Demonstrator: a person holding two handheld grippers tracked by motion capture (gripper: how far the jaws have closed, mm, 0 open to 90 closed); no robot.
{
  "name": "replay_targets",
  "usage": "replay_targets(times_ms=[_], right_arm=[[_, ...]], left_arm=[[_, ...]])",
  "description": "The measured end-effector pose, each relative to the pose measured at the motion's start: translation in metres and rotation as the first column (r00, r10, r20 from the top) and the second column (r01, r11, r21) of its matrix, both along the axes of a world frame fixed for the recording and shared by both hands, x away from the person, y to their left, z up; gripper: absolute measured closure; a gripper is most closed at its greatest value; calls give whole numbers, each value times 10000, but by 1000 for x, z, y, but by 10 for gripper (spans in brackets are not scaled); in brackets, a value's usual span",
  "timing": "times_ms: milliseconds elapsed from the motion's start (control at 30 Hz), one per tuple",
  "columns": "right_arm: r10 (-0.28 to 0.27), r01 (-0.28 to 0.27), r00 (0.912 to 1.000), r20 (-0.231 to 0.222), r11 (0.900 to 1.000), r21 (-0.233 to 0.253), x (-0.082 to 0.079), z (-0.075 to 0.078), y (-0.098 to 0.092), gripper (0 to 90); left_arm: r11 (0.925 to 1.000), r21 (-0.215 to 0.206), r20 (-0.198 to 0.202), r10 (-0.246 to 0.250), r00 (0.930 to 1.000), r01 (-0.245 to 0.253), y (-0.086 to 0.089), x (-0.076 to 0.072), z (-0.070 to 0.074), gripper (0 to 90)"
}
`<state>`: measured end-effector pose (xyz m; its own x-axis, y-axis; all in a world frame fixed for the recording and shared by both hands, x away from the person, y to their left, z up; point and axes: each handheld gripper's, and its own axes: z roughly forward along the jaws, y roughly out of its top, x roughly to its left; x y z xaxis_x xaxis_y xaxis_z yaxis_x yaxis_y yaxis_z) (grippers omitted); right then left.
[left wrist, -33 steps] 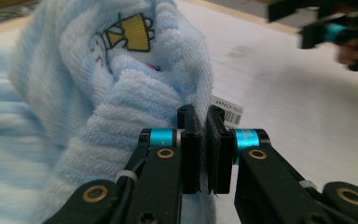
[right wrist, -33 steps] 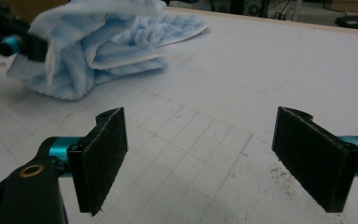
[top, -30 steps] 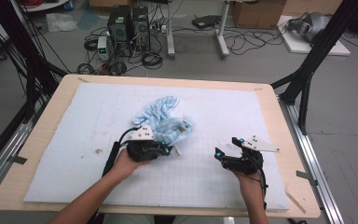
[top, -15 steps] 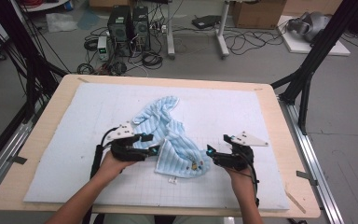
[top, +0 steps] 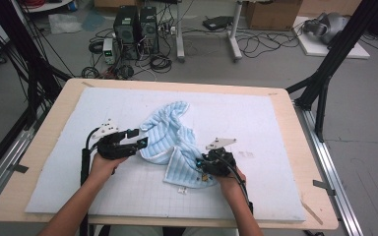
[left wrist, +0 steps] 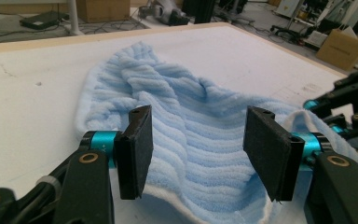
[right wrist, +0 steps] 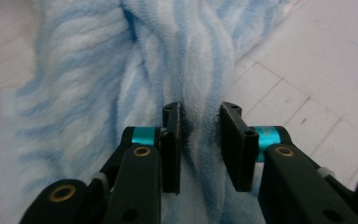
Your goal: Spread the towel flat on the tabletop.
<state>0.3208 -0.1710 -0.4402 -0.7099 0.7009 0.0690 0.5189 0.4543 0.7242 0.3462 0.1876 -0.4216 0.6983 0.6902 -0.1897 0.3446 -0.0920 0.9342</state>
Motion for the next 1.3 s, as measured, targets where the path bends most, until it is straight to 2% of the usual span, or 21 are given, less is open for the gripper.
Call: replay_targets(times_ms=[233, 400, 500, 567, 600, 667, 700, 767, 833, 867, 900, 933, 1033, 1133, 1233, 1300], right_arm=[[677, -669, 9976, -138, 9963, 531, -24, 3, -15, 750], [1313, -1261, 9905, -410, 9858, 1112, -39, 6, -21, 751], [1613, -1553, 9864, -327, 9779, 1397, -49, 12, -22, 650], [1347, -1317, 9909, -35, 9736, 1863, -51, 19, -25, 498], [970, -999, 9950, 241, 9712, 2162, -50, 23, -28, 397], [69, -229, 9982, 591, 9615, 2739, -46, 30, -35, 303], [-297, 53, 9960, 843, 9612, 2760, -43, 32, -39, 272], [-853, 537, 9907, 1059, 9609, 2717, -34, 36, -43, 211], [-1100, 762, 9870, 1171, 9621, 2617, -24, 39, -42, 203], [-1152, 818, 9871, 1113, 9600, 2680, -19, 39, -41, 206], [-1172, 823, 9878, 1021, 9517, 2958, -12, 39, -40, 214], [-1260, 932, 9880, 898, 9478, 3049, -6, 38, -38, 236], [-1207, 953, 9895, 799, 9587, 2679, 12, 37, -25, 373], [-1212, 1067, 9895, 790, 9802, 1668, 34, 33, -10, 486], [-1429, 1390, 9892, 341, 9856, 967, 57, 21, 3, 523], [-1415, 1411, 9899, 52, 9889, 471, 69, 12, 13, 523]], left_arm=[[9996, -30, -41, 273, 9996, -273, 7, 3, 0, 420], [9995, 24, -131, 323, 9994, -323, 10, 5, -2, 419], [9995, 38, -148, 310, 9994, -309, 9, 5, -3, 417], [9995, 7, -146, 331, 9993, -331, 8, 5, -3, 415], [9994, 29, -139, 342, 9993, -342, 8, 5, -3, 415], [9994, 30, -165, 340, 9993, -339, 8, 6, -3, 407], [9993, 39, -191, 372, 9991, -372, 9, 6, -3, 403], [9992, 31, -198, 387, 9991, -387, 9, 6, -4, 399], [9992, -3, -235, 406, 9989, -406, 9, 7, -4, 398], [9993, -1, -250, 375, 9990, -375, 9, 7, -4, 399], [9993, -1, -250, 375, 9990, -375, 9, 7, -4, 399], [9993, -8, -255, 375, 9990, -375, 9, 7, -5, 398], [9993, 43, -261, 365, 9990, -364, 8, 7, -5, 398], [9994, 110, -302, 327, 9990, -324, 8, 7, -5, 398], [9991, 112, -343, 405, 9986, -401, 8, 8, -6, 399], [9989, 96, -367, 466, 9982, -463, 9, 8, -6, 399]])
